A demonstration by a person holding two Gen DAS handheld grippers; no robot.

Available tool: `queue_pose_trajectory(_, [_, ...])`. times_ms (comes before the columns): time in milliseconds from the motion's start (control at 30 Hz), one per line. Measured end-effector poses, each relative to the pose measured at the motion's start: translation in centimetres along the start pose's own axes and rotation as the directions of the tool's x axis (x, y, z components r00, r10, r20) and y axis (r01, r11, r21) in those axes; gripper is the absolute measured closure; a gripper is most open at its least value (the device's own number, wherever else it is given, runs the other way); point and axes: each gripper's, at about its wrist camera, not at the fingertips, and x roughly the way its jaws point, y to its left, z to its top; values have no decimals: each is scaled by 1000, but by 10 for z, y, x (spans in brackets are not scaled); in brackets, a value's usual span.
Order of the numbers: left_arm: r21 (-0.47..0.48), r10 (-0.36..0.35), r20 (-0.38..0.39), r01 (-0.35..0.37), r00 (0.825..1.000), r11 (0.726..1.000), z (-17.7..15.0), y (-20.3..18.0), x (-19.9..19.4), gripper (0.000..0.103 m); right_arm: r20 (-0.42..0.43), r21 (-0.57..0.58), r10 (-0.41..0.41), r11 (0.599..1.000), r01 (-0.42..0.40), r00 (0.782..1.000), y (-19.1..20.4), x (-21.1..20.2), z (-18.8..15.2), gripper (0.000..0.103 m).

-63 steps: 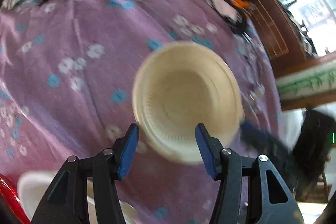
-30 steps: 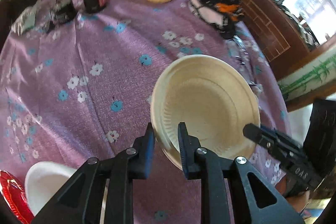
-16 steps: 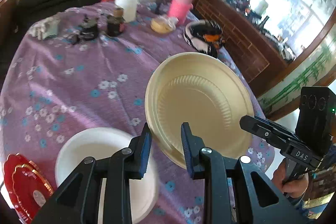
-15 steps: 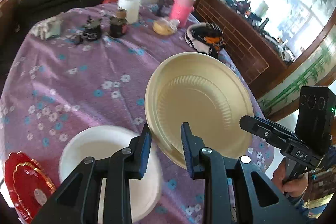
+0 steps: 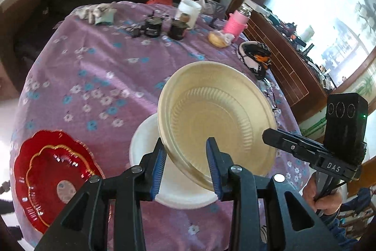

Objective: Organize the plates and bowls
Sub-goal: 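Lower the beige bowl onto the white bowl stack and release, then grasp the stacked bowls and plates rim with the left gripper and lift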

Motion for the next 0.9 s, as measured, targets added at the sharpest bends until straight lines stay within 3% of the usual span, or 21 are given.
queue_pose_trajectory(400, [-51,1,-52,-3,999,999,-21,28,16,69,-96,11,-10,1000,11,995,-1,37,-16,74])
queue_pose_trajectory(900, [-62,13,-82,-18,997,998,-30,32,28,69,-124,6,-30,999,31,992,-5,45,-22,74])
